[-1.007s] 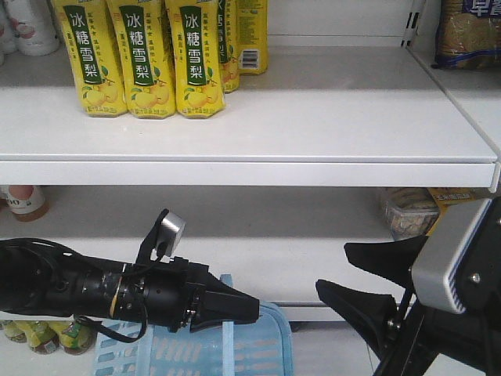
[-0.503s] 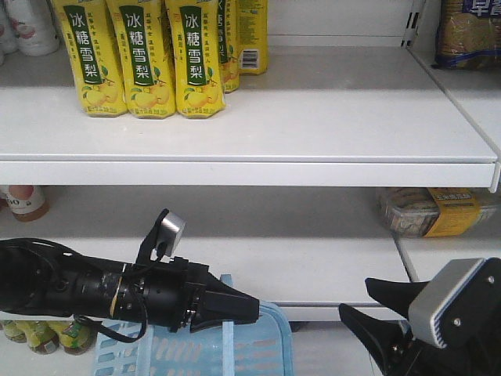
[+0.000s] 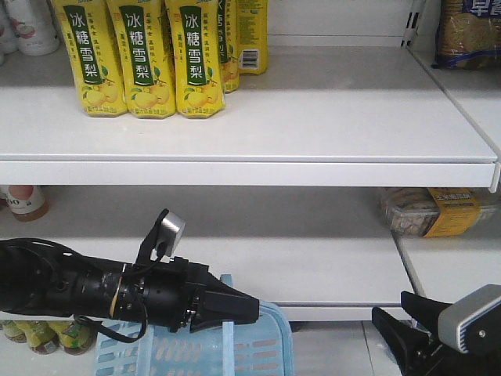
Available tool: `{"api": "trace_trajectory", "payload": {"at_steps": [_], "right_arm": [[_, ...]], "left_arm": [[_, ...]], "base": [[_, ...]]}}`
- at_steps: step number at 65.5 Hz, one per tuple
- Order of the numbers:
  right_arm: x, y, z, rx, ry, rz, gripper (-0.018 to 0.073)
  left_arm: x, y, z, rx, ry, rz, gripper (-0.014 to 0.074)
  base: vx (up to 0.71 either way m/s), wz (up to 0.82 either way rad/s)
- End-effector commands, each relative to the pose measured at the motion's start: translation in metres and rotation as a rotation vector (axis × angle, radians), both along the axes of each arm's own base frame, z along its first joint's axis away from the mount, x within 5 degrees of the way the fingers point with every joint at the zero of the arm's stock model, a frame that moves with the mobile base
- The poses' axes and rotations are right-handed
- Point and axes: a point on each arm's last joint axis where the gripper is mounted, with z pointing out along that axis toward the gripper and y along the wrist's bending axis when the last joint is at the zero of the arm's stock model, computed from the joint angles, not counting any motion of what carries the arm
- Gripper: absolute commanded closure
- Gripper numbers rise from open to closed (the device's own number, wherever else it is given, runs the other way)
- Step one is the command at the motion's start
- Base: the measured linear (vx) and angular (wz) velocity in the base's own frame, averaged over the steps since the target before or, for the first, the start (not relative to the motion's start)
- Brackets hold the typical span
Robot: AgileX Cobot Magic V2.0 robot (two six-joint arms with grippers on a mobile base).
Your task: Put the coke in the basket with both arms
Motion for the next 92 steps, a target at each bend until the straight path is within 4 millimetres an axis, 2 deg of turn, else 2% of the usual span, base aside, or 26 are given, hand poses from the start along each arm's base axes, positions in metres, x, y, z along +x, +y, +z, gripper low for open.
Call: {"api": "trace_trajectory", "payload": {"at_steps": [1, 15, 92], "right_arm": [[0.0056, -0.0012, 0.0130, 0.014, -0.084, -0.033, 0.0307], [0.0052, -0.0008, 0.0123, 0.013, -0.076, -0.028, 0.0575], [0.0037, 0.0006, 0.0100, 0.011, -0.048, -0.009, 0.0568]], "left_arm": [[-0.0080, -0.0039, 0.0400, -0.276, -0.020, -0.093, 0.0603], [-0.0080, -0.0039, 0.0400, -0.276, -0.020, -0.093, 0.0603], [-0.0080, -0.0039, 0.0400, -0.276, -0.020, -0.093, 0.0603]], "base": [[0.00, 0.00], [0.00, 0.00], [0.00, 0.00]]}}
